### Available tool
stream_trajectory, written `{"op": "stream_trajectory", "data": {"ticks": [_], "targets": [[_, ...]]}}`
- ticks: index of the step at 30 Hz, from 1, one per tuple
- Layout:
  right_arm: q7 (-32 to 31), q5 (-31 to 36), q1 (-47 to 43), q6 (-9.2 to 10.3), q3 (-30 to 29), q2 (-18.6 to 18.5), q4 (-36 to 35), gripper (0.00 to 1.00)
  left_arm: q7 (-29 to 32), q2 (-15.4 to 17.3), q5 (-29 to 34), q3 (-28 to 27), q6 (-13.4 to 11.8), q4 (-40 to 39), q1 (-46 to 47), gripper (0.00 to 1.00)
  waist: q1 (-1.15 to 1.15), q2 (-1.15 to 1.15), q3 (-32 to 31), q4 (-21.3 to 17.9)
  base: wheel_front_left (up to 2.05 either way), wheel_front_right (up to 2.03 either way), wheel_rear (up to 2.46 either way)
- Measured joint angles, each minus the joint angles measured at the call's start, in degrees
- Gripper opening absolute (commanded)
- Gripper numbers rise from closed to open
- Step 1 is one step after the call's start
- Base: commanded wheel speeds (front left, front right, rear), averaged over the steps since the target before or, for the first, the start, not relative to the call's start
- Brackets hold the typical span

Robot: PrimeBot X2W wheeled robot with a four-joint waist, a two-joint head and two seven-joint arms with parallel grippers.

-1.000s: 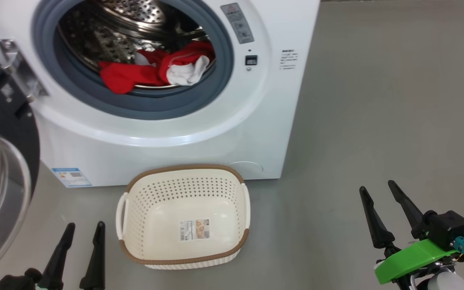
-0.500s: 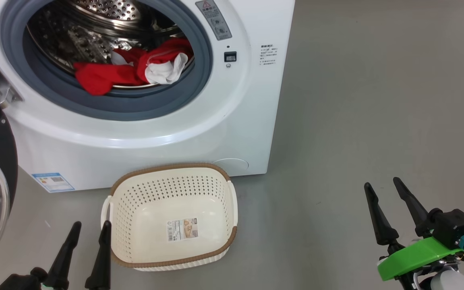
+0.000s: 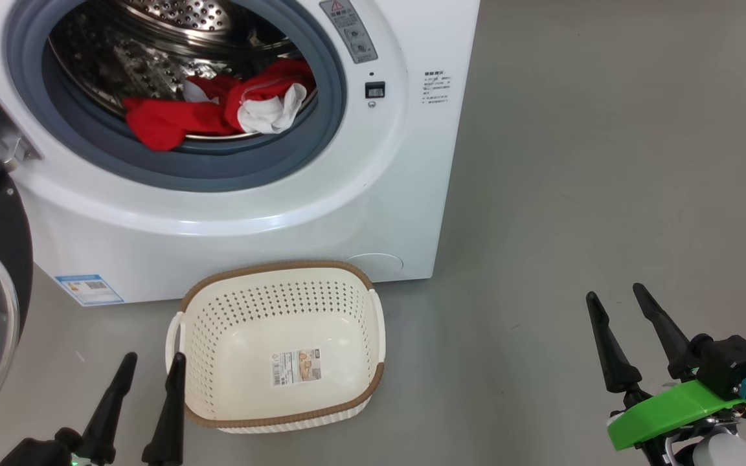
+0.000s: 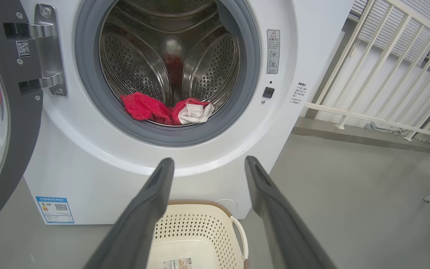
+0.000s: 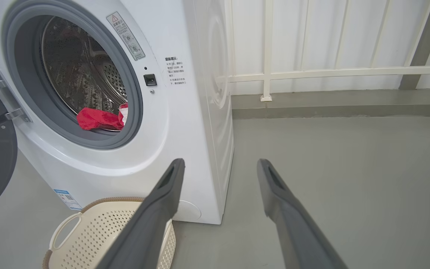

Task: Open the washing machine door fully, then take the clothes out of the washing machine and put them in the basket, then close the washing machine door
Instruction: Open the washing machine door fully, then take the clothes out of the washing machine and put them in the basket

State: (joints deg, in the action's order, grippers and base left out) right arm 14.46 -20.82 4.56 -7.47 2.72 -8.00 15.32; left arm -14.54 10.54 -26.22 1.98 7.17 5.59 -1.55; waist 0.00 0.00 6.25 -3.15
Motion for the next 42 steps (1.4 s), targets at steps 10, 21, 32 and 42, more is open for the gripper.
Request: {"op": "stream_trajectory", "data": {"ticks": [10,21,32,42], "targets": [[0.0,0.0,0.0,0.0,0.1,0.0,0.0,1.0,0.0,0.5,-0.2,0.2,0.0,-0.5,0.0,1.0,0.0,0.0,0.1,0.3,0.24,-0.27,0.03],[0.0,0.0,0.0,0.0,0.4,0.2,0.0,1.0,0.0,1.1,-0.6,0.5,0.0,-0.6,0.2,1.0,0.0,0.0,0.4,0.3,1.35,-1.35,0.0],[0.0,0.0,0.0,0.0,0.6,0.4,0.0,1.0,0.0,1.1,-1.0,0.5,0.0,-0.1,0.7,1.0,0.0,0.0,0.9,0.3,1.26,-1.26,0.0],[0.0,0.1,0.0,0.0,0.5,0.7,0.0,1.0,0.0,1.1,-1.0,0.5,0.0,1.4,0.7,1.0,0.0,0.0,1.4,0.5,0.12,-0.12,0.0]]}}
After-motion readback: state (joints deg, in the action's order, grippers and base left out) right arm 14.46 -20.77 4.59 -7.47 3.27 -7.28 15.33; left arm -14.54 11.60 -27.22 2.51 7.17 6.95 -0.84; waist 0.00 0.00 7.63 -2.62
